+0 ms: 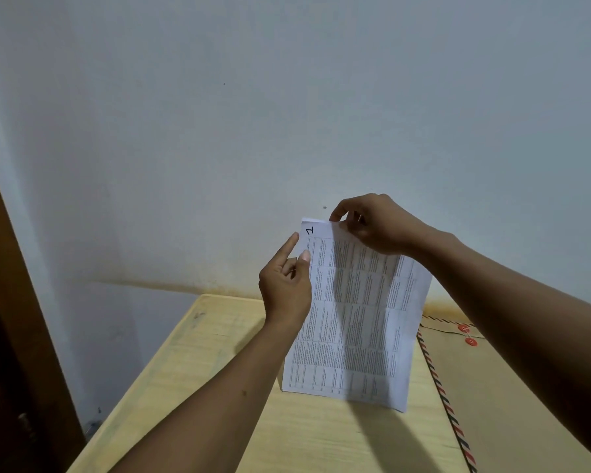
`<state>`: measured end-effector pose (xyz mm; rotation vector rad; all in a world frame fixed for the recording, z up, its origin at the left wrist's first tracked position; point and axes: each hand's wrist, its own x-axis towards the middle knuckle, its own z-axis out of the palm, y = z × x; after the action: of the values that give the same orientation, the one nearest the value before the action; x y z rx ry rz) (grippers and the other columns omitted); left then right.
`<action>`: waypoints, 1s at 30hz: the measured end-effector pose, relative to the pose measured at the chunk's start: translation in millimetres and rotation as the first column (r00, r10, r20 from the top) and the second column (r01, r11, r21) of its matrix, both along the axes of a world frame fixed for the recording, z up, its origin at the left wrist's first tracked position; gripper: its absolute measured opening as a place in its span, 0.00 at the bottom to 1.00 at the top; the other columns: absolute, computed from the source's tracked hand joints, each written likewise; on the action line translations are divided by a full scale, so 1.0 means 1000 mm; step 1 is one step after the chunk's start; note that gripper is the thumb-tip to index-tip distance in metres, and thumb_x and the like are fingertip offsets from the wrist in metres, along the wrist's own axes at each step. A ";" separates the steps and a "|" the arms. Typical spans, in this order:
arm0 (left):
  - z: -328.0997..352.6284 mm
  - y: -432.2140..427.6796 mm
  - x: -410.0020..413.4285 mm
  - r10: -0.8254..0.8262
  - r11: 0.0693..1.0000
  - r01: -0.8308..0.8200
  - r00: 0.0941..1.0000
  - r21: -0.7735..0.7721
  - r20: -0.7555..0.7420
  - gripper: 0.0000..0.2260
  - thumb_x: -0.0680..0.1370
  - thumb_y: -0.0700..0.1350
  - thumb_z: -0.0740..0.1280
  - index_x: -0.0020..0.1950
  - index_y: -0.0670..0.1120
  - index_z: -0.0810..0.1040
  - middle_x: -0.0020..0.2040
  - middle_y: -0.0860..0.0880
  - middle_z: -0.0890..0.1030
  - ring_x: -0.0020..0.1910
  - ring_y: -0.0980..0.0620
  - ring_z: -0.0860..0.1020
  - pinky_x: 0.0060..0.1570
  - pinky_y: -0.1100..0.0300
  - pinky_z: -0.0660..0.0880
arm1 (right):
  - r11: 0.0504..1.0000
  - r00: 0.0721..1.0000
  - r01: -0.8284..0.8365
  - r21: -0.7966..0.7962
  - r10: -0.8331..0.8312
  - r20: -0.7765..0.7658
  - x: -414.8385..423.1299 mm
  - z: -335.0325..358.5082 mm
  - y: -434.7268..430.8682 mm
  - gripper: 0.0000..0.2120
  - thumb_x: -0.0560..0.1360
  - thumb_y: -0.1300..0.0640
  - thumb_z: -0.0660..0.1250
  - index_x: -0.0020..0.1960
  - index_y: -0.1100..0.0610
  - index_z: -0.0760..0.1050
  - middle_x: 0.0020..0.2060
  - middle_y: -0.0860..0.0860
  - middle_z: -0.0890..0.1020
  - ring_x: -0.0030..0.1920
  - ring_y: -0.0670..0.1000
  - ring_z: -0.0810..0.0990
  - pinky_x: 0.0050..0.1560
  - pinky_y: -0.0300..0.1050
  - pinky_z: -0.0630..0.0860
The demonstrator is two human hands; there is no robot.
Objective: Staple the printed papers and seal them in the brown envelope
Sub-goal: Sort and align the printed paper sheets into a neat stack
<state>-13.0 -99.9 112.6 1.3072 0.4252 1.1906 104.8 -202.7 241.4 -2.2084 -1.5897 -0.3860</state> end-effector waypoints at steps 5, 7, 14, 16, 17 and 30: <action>0.001 -0.001 0.001 0.083 0.996 -0.083 0.996 -0.019 0.021 0.09 0.82 0.43 0.69 0.61 0.48 0.83 0.50 0.51 0.87 0.50 0.58 0.85 0.52 0.58 0.84 | 0.999 1.000 -0.004 -0.039 0.005 0.026 -0.005 0.000 -0.001 0.14 0.81 0.61 0.61 0.59 0.51 0.82 0.53 0.51 0.85 0.49 0.52 0.81 0.47 0.43 0.75; 0.002 -0.002 0.002 0.095 0.995 -0.095 0.995 -0.020 0.032 0.06 0.82 0.42 0.69 0.57 0.50 0.83 0.49 0.54 0.86 0.48 0.61 0.85 0.52 0.60 0.83 | 0.999 0.999 0.002 -0.047 0.000 0.044 -0.006 0.001 -0.001 0.14 0.81 0.62 0.60 0.59 0.51 0.82 0.55 0.51 0.85 0.51 0.53 0.82 0.48 0.43 0.75; 0.003 -0.002 0.001 0.129 0.992 -0.129 0.991 0.014 0.037 0.13 0.81 0.42 0.70 0.66 0.49 0.82 0.46 0.53 0.85 0.45 0.65 0.83 0.49 0.66 0.81 | 1.000 0.999 0.010 -0.022 -0.009 0.044 -0.011 -0.003 0.000 0.16 0.81 0.62 0.59 0.60 0.50 0.81 0.53 0.51 0.86 0.53 0.54 0.82 0.51 0.46 0.77; 0.003 -0.003 0.000 0.130 0.991 -0.132 0.990 0.025 0.048 0.14 0.81 0.41 0.70 0.67 0.50 0.82 0.46 0.52 0.85 0.44 0.66 0.83 0.48 0.70 0.79 | 1.000 1.000 0.000 0.005 -0.001 0.027 -0.011 -0.005 0.001 0.16 0.80 0.63 0.59 0.61 0.49 0.80 0.49 0.50 0.85 0.51 0.52 0.81 0.51 0.45 0.75; 0.002 -0.003 0.000 0.132 0.991 -0.134 0.990 0.026 0.054 0.15 0.81 0.41 0.70 0.67 0.50 0.81 0.46 0.51 0.85 0.44 0.66 0.83 0.47 0.72 0.78 | 1.000 1.000 -0.006 0.019 0.006 0.016 -0.011 -0.006 0.002 0.16 0.80 0.63 0.60 0.61 0.49 0.80 0.47 0.49 0.83 0.50 0.52 0.80 0.50 0.45 0.74; 0.001 -0.007 -0.003 0.135 0.991 -0.134 0.988 -0.010 0.071 0.16 0.81 0.39 0.70 0.68 0.48 0.81 0.49 0.51 0.87 0.46 0.67 0.83 0.52 0.72 0.79 | 0.999 1.000 -0.022 0.025 0.023 -0.019 -0.013 -0.007 0.000 0.12 0.79 0.61 0.66 0.57 0.47 0.81 0.43 0.45 0.84 0.41 0.42 0.79 0.45 0.43 0.78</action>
<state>-16.0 -106.5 113.3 1.2426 0.4700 1.3442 91.6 -203.0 234.5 -2.1676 -1.5902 -0.3746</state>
